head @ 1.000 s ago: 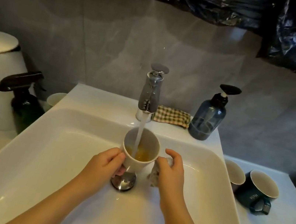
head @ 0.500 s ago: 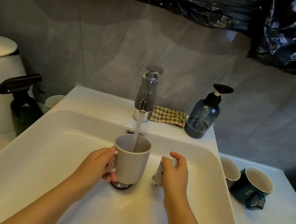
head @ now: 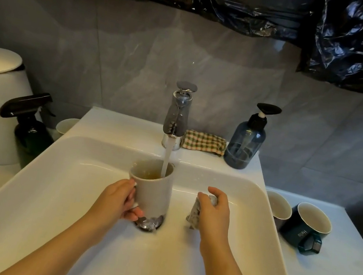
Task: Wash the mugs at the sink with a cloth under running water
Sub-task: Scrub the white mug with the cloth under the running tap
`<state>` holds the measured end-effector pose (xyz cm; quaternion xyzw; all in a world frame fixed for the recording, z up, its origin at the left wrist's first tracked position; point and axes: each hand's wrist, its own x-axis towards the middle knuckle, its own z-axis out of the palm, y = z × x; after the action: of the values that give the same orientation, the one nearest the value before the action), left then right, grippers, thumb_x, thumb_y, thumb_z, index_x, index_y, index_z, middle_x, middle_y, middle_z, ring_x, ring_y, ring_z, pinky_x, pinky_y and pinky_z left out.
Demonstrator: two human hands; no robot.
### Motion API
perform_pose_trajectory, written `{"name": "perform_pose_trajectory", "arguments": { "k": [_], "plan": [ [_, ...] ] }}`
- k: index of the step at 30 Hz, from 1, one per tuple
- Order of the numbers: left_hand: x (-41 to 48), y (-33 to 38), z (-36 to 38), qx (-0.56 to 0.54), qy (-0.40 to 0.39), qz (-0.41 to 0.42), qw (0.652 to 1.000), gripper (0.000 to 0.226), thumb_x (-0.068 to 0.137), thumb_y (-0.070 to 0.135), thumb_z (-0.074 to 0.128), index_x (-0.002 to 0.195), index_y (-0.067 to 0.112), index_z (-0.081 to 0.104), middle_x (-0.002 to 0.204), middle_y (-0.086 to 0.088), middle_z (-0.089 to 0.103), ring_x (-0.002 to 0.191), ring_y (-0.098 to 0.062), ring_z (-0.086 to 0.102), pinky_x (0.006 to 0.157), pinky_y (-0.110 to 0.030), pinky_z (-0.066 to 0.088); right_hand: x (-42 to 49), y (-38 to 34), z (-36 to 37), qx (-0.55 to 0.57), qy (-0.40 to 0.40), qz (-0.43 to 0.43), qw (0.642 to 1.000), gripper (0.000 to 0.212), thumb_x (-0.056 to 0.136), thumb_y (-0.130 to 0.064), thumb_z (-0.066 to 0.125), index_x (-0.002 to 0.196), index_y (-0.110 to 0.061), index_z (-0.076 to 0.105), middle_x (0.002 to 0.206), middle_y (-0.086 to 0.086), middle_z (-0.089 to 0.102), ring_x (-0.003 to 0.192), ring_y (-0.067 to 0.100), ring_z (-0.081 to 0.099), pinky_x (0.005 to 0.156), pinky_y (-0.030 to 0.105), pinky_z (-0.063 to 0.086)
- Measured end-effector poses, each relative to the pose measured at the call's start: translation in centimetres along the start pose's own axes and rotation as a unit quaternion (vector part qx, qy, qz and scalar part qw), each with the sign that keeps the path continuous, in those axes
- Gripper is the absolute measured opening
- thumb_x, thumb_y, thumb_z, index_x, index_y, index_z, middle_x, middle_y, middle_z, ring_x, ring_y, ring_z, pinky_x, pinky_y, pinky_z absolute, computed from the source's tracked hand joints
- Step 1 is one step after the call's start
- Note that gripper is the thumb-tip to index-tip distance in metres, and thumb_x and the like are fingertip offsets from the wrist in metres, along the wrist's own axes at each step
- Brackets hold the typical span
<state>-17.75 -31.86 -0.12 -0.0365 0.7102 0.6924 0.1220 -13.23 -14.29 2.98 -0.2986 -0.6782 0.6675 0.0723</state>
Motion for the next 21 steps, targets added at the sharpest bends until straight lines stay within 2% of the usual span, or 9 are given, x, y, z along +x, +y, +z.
{"name": "perform_pose_trajectory", "arguments": {
  "k": [3, 6, 8, 11, 13, 15, 16, 19, 21],
  "plan": [
    [-0.6, 0.3, 0.5, 0.022, -0.012, 0.036, 0.999, 0.039, 0.102, 0.018, 0.033, 0.064, 0.008, 0.037, 0.046, 0.000, 0.043, 0.054, -0.020, 0.061, 0.056, -0.027, 0.049, 0.0, -0.1, 0.0, 0.021, -0.014, 0.016, 1.000, 0.040, 0.096, -0.016, 0.048, 0.134, -0.022, 0.036, 0.070, 0.003, 0.050, 0.056, 0.014, 0.049, 0.054, 0.024, 0.046],
    [-1.1, 0.2, 0.7, 0.101, -0.027, 0.107, 0.989, 0.036, 0.100, 0.019, 0.042, 0.067, 0.006, 0.050, 0.056, -0.003, 0.055, 0.065, -0.021, 0.058, 0.065, -0.032, 0.049, -0.3, -0.1, -0.3, 0.042, -0.026, 0.022, 0.999, 0.048, 0.094, -0.010, 0.045, 0.136, -0.022, 0.026, 0.069, 0.003, 0.048, 0.058, 0.017, 0.049, 0.051, 0.024, 0.043],
    [-1.3, 0.0, 0.5, 0.181, -0.037, 0.165, 0.969, 0.036, 0.094, 0.032, 0.046, 0.075, 0.004, 0.056, 0.064, -0.009, 0.060, 0.068, -0.022, 0.057, 0.068, -0.035, 0.047, -0.3, -0.1, -0.4, 0.045, -0.027, 0.023, 0.998, 0.042, 0.094, -0.010, 0.045, 0.131, -0.019, 0.029, 0.072, 0.001, 0.048, 0.060, 0.013, 0.048, 0.051, 0.024, 0.041],
    [-1.3, 0.1, 0.0, 0.283, -0.035, 0.248, 0.926, 0.042, 0.092, 0.043, 0.045, 0.077, 0.005, 0.057, 0.069, -0.010, 0.059, 0.069, -0.019, 0.052, 0.060, -0.023, 0.037, -0.1, 0.1, -0.4, 0.054, -0.013, 0.027, 0.998, 0.021, 0.093, -0.007, 0.044, 0.111, -0.014, 0.038, 0.074, 0.000, 0.046, 0.060, 0.010, 0.046, 0.051, 0.024, 0.040],
    [-1.2, 0.4, -0.3, 0.353, -0.030, 0.306, 0.884, 0.047, 0.085, 0.053, 0.033, 0.071, 0.012, 0.053, 0.062, 0.006, 0.052, 0.064, -0.016, 0.046, 0.061, -0.019, 0.034, 0.2, 0.5, -0.3, 0.040, 0.003, 0.022, 0.999, 0.009, 0.092, -0.007, 0.043, 0.097, -0.015, 0.041, 0.074, 0.000, 0.046, 0.061, 0.011, 0.046, 0.050, 0.023, 0.040],
    [-0.8, 0.6, -0.8, 0.431, -0.017, 0.377, 0.820, 0.036, 0.087, 0.049, 0.031, 0.067, 0.023, 0.045, 0.059, 0.017, 0.041, 0.059, -0.009, 0.041, 0.063, -0.016, 0.031, 0.6, 1.0, -0.1, 0.011, 0.011, 0.006, 1.000, 0.013, 0.091, -0.009, 0.041, 0.083, -0.019, 0.042, 0.073, 0.000, 0.045, 0.062, 0.012, 0.045, 0.051, 0.024, 0.038],
    [-0.7, 0.7, -1.2, 0.467, -0.008, 0.405, 0.786, 0.035, 0.090, 0.047, 0.032, 0.066, 0.024, 0.044, 0.059, 0.017, 0.040, 0.058, -0.011, 0.039, 0.063, -0.016, 0.028, 0.6, 1.1, 0.0, 0.003, 0.014, -0.001, 1.000, 0.016, 0.091, -0.009, 0.040, 0.079, -0.020, 0.043, 0.074, 0.000, 0.046, 0.063, 0.012, 0.045, 0.054, 0.024, 0.038],
    [-0.6, 1.3, -2.0, 0.542, 0.010, 0.472, 0.695, 0.051, 0.099, 0.046, 0.023, 0.064, 0.021, 0.051, 0.059, 0.010, 0.048, 0.057, -0.014, 0.040, 0.064, -0.016, 0.025, 0.6, 1.0, 0.1, 0.010, 0.022, -0.007, 1.000, 0.017, 0.091, -0.010, 0.043, 0.084, -0.020, 0.054, 0.084, 0.000, 0.056, 0.074, 0.013, 0.052, 0.069, 0.029, 0.045],
    [-0.7, 1.9, -2.4, 0.565, 0.004, 0.507, 0.651, 0.056, 0.100, 0.044, 0.020, 0.063, 0.020, 0.056, 0.060, 0.008, 0.051, 0.058, -0.017, 0.043, 0.066, -0.017, 0.025, 0.5, 0.8, 0.0, 0.024, 0.021, -0.009, 0.999, 0.020, 0.092, -0.010, 0.044, 0.084, -0.019, 0.059, 0.086, 0.000, 0.060, 0.078, 0.012, 0.054, 0.071, 0.029, 0.046]
  ]
}}
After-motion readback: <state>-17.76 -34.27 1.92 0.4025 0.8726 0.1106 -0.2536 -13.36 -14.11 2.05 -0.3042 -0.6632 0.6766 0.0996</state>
